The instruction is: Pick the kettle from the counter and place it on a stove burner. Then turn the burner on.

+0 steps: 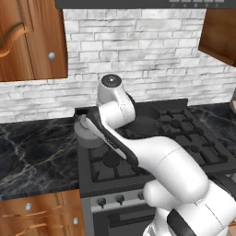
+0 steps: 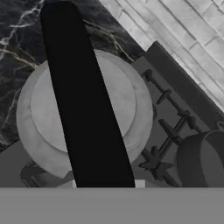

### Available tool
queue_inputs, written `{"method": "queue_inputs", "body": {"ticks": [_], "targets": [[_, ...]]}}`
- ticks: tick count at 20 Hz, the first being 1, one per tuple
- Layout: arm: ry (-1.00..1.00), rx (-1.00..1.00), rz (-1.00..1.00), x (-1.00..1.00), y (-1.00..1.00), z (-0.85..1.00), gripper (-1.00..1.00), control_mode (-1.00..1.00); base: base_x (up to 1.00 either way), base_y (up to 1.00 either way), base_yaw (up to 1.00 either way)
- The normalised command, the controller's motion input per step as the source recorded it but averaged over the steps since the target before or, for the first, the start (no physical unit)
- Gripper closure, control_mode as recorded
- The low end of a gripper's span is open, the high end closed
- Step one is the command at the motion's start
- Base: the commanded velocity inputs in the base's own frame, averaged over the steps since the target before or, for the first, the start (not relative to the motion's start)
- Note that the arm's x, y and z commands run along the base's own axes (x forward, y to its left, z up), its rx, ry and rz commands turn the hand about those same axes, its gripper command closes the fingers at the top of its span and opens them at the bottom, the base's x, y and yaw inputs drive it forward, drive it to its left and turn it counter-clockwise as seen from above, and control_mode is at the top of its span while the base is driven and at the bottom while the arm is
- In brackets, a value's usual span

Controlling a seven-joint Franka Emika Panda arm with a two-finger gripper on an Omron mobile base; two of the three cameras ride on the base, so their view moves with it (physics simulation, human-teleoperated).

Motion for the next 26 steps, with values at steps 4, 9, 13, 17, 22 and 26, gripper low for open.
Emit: {"method": "queue_inputs", "body": {"ticks": [4,9,13,17,22,26], "targets": [[0.2,0.0,-0.05,0.08,-0.16,-0.02,1.0,-1.0,0.0,0.0,0.0],[0.2,-0.01,-0.05,0.03,-0.53,-0.06,1.0,-1.0,0.0,0.0,0.0],[0.01,-0.02,0.0,0.25,-0.33,-0.13,1.0,-1.0,0.0,0.0,0.0],[0.05,-0.01,0.0,0.12,-0.41,-0.17,1.0,-1.0,0.0,0.0,0.0],[0.02,0.0,0.0,0.0,-0.04,-0.04,1.0,-1.0,0.0,0.0,0.0],[0.02,0.0,0.0,0.0,0.0,-0.24,1.0,-1.0,0.0,0.0,0.0]]}}
